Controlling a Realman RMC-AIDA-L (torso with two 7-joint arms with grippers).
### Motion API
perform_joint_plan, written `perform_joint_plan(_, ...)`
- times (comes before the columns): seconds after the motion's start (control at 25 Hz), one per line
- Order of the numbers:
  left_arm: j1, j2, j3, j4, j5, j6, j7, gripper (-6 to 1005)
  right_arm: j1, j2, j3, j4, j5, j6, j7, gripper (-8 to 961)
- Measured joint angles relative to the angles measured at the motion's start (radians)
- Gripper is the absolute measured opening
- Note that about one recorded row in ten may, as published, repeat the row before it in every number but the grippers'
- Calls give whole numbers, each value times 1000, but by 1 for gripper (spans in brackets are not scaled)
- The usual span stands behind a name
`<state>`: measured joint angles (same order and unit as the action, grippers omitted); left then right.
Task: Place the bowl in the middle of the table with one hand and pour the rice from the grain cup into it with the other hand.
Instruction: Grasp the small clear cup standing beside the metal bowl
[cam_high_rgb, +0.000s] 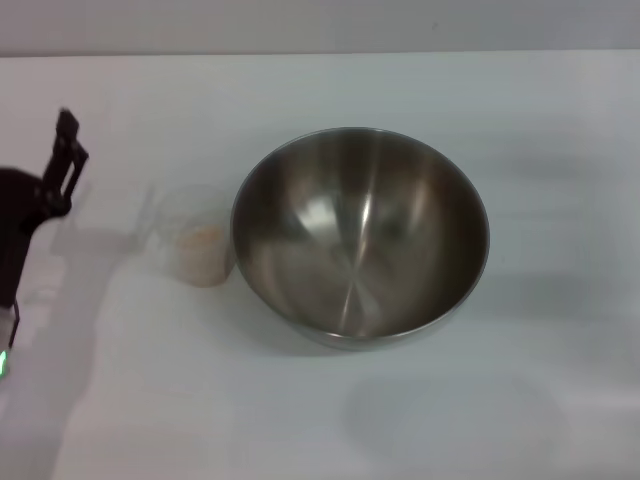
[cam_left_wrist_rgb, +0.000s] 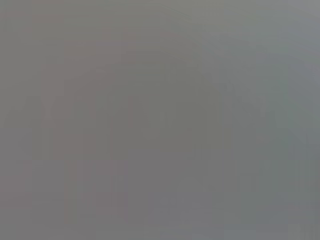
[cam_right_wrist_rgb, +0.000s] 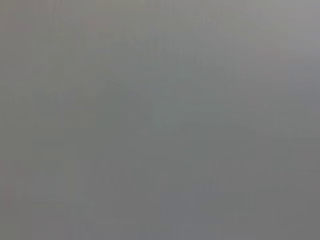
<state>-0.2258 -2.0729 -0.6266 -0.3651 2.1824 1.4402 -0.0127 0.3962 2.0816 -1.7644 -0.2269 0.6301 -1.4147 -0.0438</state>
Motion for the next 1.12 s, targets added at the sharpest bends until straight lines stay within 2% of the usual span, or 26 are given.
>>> perform_joint_plan(0.36, 88, -4, 89, 15, -2, -40, 65, 811, 37, -7, 12, 20, 2, 43, -35, 388)
perform_joint_plan(0.48, 95, -3, 102, 16, -1, -64, 65, 812, 47, -8, 12, 22, 3, 57, -44, 388)
perform_joint_plan(0.68, 94, -2, 147, 17, 0, -101, 65, 812, 73, -8, 12, 29, 2, 78, -64, 388)
perform_joint_plan(1.12, 56, -4, 165, 16, 0, -186, 66, 812, 78, -8, 11, 32, -1, 80, -65, 388)
